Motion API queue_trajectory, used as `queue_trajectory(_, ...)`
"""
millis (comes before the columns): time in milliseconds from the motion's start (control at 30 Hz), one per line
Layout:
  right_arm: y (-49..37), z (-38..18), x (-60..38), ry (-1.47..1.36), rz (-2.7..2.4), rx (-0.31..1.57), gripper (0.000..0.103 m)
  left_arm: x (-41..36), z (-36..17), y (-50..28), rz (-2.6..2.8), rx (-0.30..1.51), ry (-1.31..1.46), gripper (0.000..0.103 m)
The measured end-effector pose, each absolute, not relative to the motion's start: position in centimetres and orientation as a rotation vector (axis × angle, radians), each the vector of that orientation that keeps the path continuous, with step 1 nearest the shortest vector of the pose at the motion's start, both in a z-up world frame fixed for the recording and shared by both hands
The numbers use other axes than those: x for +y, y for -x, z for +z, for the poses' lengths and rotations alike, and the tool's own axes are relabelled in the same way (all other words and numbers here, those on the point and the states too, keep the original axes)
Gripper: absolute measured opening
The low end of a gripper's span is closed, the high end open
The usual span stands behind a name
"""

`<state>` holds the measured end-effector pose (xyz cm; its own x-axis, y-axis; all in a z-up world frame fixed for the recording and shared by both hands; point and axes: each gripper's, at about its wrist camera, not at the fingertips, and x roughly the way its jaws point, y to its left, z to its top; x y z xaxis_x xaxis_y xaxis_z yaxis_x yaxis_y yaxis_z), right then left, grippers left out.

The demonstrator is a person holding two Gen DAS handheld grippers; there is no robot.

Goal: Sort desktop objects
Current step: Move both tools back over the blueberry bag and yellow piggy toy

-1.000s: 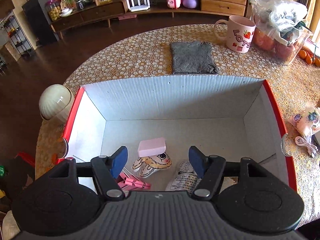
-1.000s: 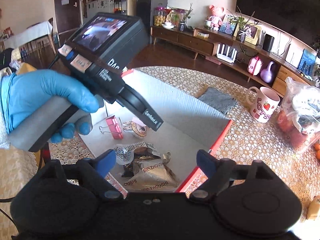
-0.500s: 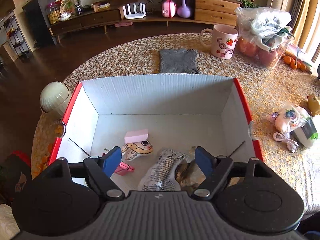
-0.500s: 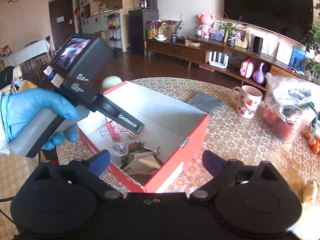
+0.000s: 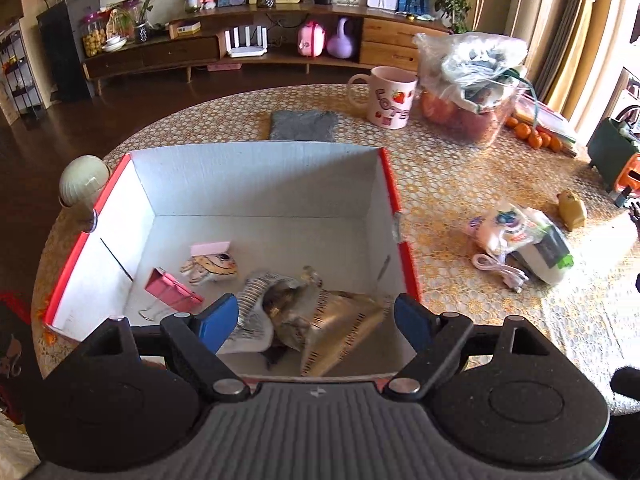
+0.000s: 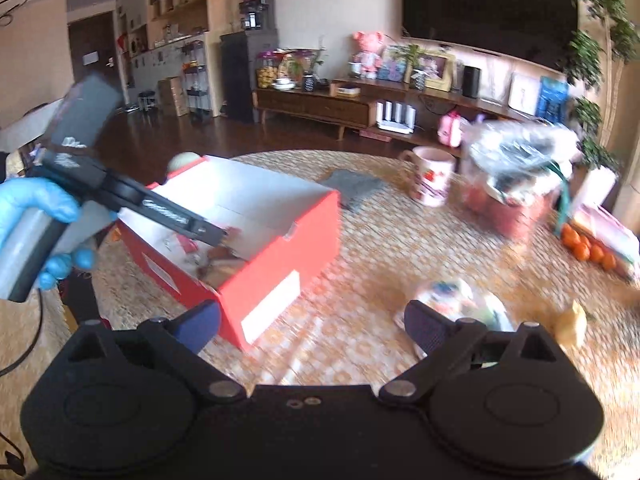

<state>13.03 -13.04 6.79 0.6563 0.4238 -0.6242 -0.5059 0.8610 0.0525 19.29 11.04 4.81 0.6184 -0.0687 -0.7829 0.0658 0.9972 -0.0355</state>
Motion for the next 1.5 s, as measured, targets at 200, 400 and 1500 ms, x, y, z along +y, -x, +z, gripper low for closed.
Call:
queue_trajectory(200,-12.1,5.8,-17.4,0.1,0.464,0.675,0.099,7.5,5.6,-16.5,-0.085,0.822,-0.021,0.088)
queue_trajectory(400,-11.1,4.7,-21.7,0.062,0.409,0.684,0.099,3.4,6.6,-14.2,-0.147,0.763,-0.035,0.088)
queue_trajectory(1500,-20.5,1.6,-34.2,-0.002,0.17,0.739,0.099,-9.3,0.8,-23.4,-0.433,0.785,-0.198,0.103)
